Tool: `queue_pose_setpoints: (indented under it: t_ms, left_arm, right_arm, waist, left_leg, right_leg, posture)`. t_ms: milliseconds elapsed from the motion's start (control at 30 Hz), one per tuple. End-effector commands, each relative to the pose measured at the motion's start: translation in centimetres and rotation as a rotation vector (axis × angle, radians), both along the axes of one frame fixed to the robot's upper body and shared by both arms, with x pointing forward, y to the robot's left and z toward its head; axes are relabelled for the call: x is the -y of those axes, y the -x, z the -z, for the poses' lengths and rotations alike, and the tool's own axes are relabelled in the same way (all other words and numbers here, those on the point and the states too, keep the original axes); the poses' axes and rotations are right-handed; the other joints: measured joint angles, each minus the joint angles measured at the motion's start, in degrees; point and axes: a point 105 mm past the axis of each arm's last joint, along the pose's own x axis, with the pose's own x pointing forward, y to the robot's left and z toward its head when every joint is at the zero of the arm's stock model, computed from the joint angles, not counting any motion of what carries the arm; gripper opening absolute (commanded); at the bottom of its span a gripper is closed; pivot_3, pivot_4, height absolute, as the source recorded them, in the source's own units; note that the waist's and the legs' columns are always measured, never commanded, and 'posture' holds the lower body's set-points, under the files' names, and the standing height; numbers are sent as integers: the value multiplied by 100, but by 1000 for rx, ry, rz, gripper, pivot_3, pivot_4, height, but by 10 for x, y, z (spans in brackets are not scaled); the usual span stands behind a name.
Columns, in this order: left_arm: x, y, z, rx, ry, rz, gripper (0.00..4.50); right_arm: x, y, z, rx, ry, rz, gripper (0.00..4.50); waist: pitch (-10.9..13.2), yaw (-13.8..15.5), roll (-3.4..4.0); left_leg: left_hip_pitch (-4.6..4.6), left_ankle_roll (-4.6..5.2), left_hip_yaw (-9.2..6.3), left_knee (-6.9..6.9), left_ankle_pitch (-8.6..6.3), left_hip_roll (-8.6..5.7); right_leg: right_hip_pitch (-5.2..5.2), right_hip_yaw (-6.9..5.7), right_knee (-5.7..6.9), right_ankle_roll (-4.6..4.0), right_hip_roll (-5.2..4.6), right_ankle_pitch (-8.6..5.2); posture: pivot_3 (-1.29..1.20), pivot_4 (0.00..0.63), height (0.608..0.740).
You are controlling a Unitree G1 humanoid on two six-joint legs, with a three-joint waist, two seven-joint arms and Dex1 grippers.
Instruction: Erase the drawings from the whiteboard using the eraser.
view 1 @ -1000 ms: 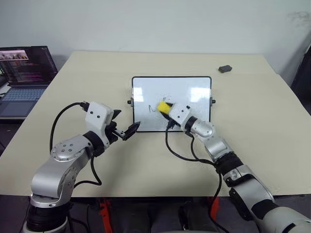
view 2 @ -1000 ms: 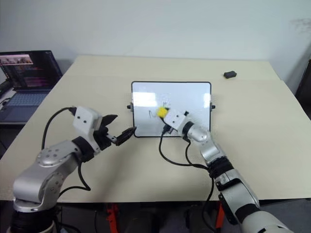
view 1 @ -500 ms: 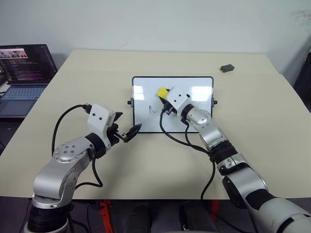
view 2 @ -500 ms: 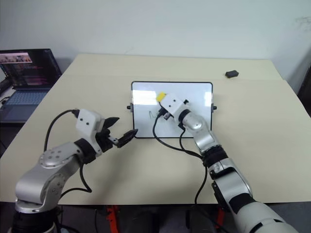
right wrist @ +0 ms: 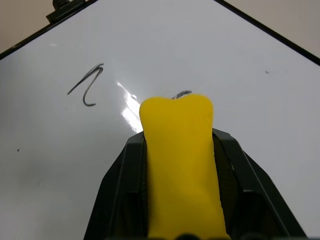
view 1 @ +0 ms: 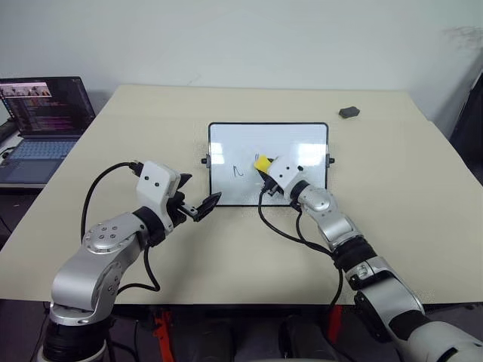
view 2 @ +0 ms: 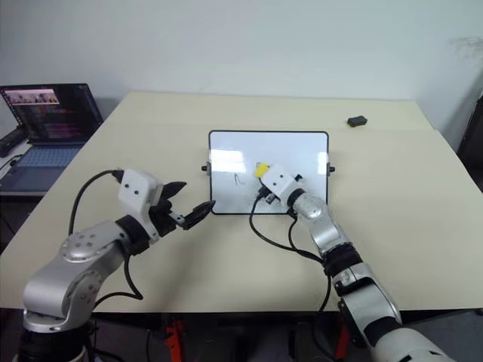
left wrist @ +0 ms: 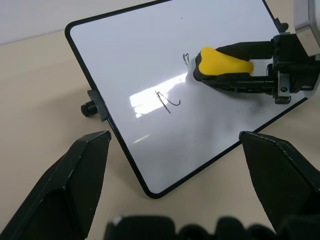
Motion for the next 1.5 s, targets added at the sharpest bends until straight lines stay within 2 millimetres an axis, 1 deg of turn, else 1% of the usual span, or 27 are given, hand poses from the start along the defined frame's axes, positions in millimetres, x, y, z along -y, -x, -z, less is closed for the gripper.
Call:
queue_pose_setpoints:
  t_ms: [33, 67, 133, 233, 300, 367, 400, 433, 500, 567, 600, 700, 833, 967, 1100, 1133, 1200, 1233, 1367, 1433, 1500]
  left_arm:
    - [3, 2, -12, 49, 1, 11, 4500]
    - [3, 2, -12, 49, 0, 11, 4500]
    - [3, 2, -12, 49, 0, 11, 4500]
    - [3, 2, -12, 48, 0, 10, 4500]
    - [3, 2, -11, 46, 0, 9, 4500]
    - [4, 2, -11, 45, 1, 10, 4500]
    - [5, 3, -10, 44, 1, 11, 4500]
    - [5, 3, -10, 44, 2, 12, 4500]
    - [6, 3, -10, 43, 3, 13, 4500]
    - [6, 3, -10, 42, 4, 13, 4500]
    - [6, 3, -10, 42, 4, 12, 4500]
    - [5, 4, -10, 41, 5, 8, 4500]
    - [5, 4, -10, 42, 5, 7, 4500]
    - [5, 4, -10, 42, 5, 8, 4500]
    - [5, 4, -11, 43, 4, 10, 4500]
    - [5, 4, -11, 43, 4, 10, 4500]
    - [5, 4, -11, 42, 4, 11, 4500]
    - [5, 4, -11, 42, 4, 12, 4500]
    - [6, 4, -10, 40, 4, 14, 4500]
    - [6, 4, -10, 40, 4, 16, 4500]
    - [6, 4, -10, 39, 4, 16, 4500]
  right_arm:
    - [33, 5, 55, -177, 129, 89, 1326]
    - [33, 7, 54, -171, 138, 77, 1326]
    - [24, 10, 41, -123, 112, 26, 1326]
    - [1, 17, 1, 12, 4, -75, 1326]
    - [-8, 20, -32, 123, -65, -106, 1326]
    - [-9, 14, -56, 191, -118, -79, 1326]
    - [-8, 10, -64, 206, -136, -58, 1326]
    - [-7, 7, -68, 213, -148, -43, 1326]
    - [-4, 1, -71, 218, -143, -11, 1326]
    - [0, -6, -72, 223, -127, 28, 1326]
    - [1, -9, -71, 224, -119, 44, 1326]
    - [1, -13, -59, 185, -74, 65, 1325]
    - [-5, -11, -40, 131, -6, 40, 1325]
    - [-8, -3, -19, 76, 84, -12, 1325]
    - [-7, 1, -5, 29, 165, -41, 1325]
    - [-7, 2, -5, 29, 173, -44, 1325]
    - [-7, 1, -14, 59, 152, -38, 1325]
    - [-7, 0, -24, 93, 123, -32, 1325]
    - [-9, 2, -72, 281, -41, -34, 1324]
    - [-6, 3, -89, 345, -95, -19, 1323]
    - [-1, 1, -97, 365, -120, 7, 1323]
  waist:
    - [-8, 3, -5]
    - [-9, 3, -6]
    - [-8, 3, -6]
    - [-2, -2, -3]
    - [11, -4, 3]
    - [14, -16, 6]
    - [21, -25, 8]
    - [23, -32, 9]
    - [22, -28, 9]
    - [21, -9, 8]
    - [21, -3, 8]
    - [22, -1, 9]
    - [22, -4, 9]
    - [22, -9, 8]
    - [21, -9, 8]
    - [21, -9, 8]
    - [21, -8, 8]
    - [21, -7, 8]
    - [22, -3, 9]
    - [23, -3, 10]
    - [23, -3, 10]
  left_leg:
    - [0, 0, 0, 0, 0, 0]
    - [0, 0, -1, 0, 1, 0]
    - [-2, 0, 1, 0, 1, 0]
    - [-13, -1, 1, -3, 0, 0]
    - [-30, -3, 3, -9, -2, 1]
    - [-84, -4, 2, -11, -2, 1]
    - [-121, -5, 5, -11, -1, 1]
    - [-134, -7, 4, -11, -2, 2]
    - [-159, -13, 2, -12, -6, 4]
    - [-214, -17, 1, -12, -8, 4]
    - [-226, -19, 1, -12, -8, 4]
    - [-229, -21, 6, -19, -13, 2]
    - [-219, -18, 10, -12, -14, 1]
    - [-199, -16, 4, -12, -11, 3]
    - [-195, -11, 6, 4, -5, 3]
    - [-195, -9, 6, 5, -4, 2]
    - [-194, -8, 6, 6, -3, 2]
    - [-194, -8, 6, 6, -3, 2]
    - [-204, -9, 5, 4, -4, 2]
    - [-212, -10, 4, 2, -5, 1]
    - [-214, -11, 5, 0, -6, 1]
  right_leg:
    - [0, 0, 0, 0, 0, 0]
    - [-1, -1, 0, 0, 0, 0]
    - [0, 1, 1, 1, 0, 1]
    - [-9, 1, 0, 24, 0, 13]
    - [-29, 1, 0, 31, 0, 18]
    - [-83, -2, 2, 23, 0, 24]
    - [-121, -1, 8, 4, 1, 38]
    - [-134, -1, 10, 3, 1, 40]
    - [-159, -5, 9, 2, 1, 40]
    - [-214, -7, 6, 2, 0, 40]
    - [-224, -8, 1, 1, 0, 41]
    - [-224, -7, -14, 1, -5, 39]
    - [-218, -4, -1, 1, -7, 40]
    - [-205, -9, 12, 0, -2, 41]
    - [-198, -7, 16, 2, 0, 44]
    - [-196, -7, 15, 4, 0, 47]
    - [-196, -6, 15, 5, 0, 49]
    - [-196, -7, 15, 5, 0, 49]
    - [-204, -7, 14, 5, 0, 50]
    - [-210, -6, 12, 6, -1, 51]
    - [-211, -5, 9, 6, -1, 51]
  posture:
    - [0, 150, 740]
    - [0, 150, 740]
    - [0, 150, 740]
    - [0, 150, 740]
    - [0, 150, 740]
    - [0, 150, 740]
    - [0, 150, 740]
    - [0, 150, 740]
    - [0, 150, 740]
    - [0, 150, 740]
    - [0, 150, 740]
    - [0, 150, 740]
    - [0, 150, 740]
    - [0, 150, 740]
    - [0, 150, 740]
    - [0, 150, 740]
    - [0, 150, 740]
    - [0, 150, 740]
    - [0, 150, 740]
    - [0, 150, 740]
    - [0, 150, 740]
